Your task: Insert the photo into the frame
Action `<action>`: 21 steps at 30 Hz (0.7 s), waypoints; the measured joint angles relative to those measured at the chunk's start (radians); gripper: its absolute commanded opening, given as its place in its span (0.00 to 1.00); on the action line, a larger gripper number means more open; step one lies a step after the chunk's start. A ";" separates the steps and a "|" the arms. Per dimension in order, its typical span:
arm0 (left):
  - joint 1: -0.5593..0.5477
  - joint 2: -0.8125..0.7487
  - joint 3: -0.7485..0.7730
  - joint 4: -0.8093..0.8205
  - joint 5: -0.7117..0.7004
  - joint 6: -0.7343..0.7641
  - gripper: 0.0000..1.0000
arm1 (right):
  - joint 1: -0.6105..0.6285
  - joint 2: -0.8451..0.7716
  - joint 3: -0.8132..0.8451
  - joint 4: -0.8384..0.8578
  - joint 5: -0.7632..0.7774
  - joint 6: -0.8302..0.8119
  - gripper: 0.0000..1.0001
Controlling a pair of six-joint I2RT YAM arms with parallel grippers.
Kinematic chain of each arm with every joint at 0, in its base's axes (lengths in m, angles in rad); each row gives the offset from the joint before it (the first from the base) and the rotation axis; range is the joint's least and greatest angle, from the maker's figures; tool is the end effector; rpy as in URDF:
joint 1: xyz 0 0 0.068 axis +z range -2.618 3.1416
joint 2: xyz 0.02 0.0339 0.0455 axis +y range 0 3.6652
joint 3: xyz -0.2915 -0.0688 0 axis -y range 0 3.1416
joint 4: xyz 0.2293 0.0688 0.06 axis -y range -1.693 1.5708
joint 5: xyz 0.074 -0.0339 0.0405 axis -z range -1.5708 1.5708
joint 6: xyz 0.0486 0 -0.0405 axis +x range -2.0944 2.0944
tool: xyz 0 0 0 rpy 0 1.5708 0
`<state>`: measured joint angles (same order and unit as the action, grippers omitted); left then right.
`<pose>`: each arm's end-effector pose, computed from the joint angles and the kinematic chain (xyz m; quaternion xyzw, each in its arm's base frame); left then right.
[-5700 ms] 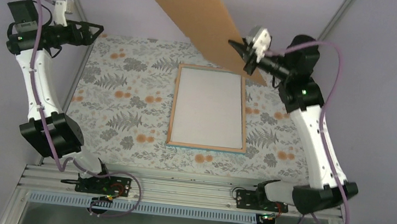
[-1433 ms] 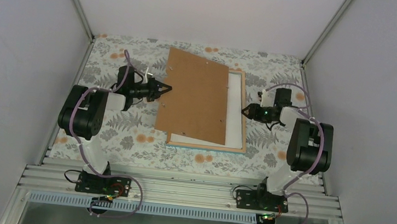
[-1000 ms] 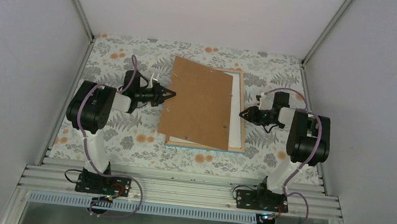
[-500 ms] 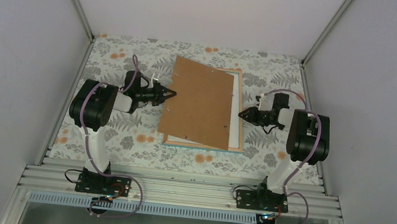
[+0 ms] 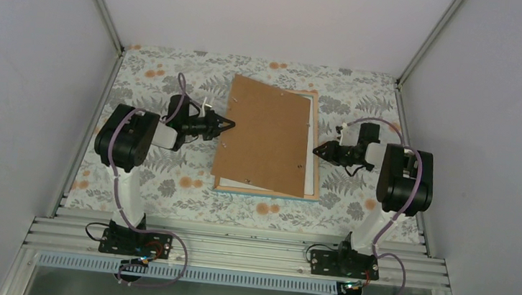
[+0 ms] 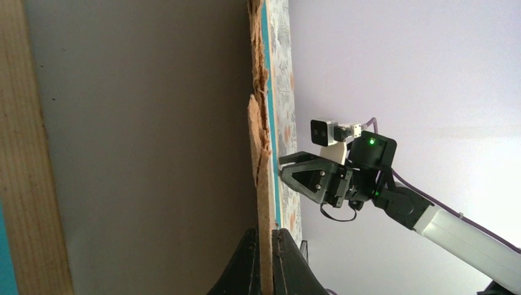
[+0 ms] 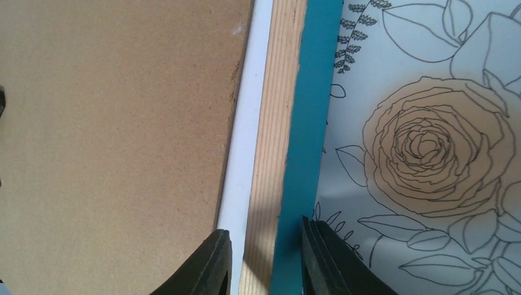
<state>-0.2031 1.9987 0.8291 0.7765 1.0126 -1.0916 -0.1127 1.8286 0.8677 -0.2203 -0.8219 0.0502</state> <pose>0.3618 -0.1166 0.1529 -0.0694 0.7724 -0.6146 0.1443 0.3175 -0.0001 0.1427 -0.0039 0.9027 0.3862 0.1896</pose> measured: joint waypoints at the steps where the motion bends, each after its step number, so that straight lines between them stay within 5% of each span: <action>1: -0.001 0.002 0.000 0.000 -0.004 0.002 0.02 | 0.000 0.000 0.000 0.000 -0.001 0.000 0.30; 21: -0.045 0.026 0.032 -0.068 -0.115 0.069 0.02 | 0.000 0.000 -0.016 0.027 -0.014 0.004 0.29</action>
<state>-0.2478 2.0243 0.8616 0.7090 0.8974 -1.0222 -0.1127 1.8286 0.8520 -0.1936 -0.8364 0.0544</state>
